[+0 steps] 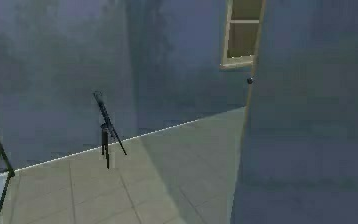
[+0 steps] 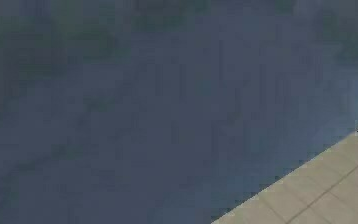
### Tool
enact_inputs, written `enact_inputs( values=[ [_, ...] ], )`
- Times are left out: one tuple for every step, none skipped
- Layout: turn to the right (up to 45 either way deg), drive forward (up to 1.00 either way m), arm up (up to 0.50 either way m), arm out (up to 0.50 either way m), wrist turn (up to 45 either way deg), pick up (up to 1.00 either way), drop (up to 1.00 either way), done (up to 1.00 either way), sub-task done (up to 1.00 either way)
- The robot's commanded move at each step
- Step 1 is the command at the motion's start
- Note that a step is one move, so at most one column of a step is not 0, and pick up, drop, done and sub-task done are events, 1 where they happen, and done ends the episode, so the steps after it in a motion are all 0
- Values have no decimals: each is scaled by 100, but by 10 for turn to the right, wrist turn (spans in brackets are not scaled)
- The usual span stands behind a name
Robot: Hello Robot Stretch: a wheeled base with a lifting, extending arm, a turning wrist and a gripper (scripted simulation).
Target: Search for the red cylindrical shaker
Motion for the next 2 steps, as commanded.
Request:
enact_inputs(
  values=[
    [450,0,0,0,0,0,0,0,0],
    [450,0,0,0,0,0,0,0,0]
  ],
)
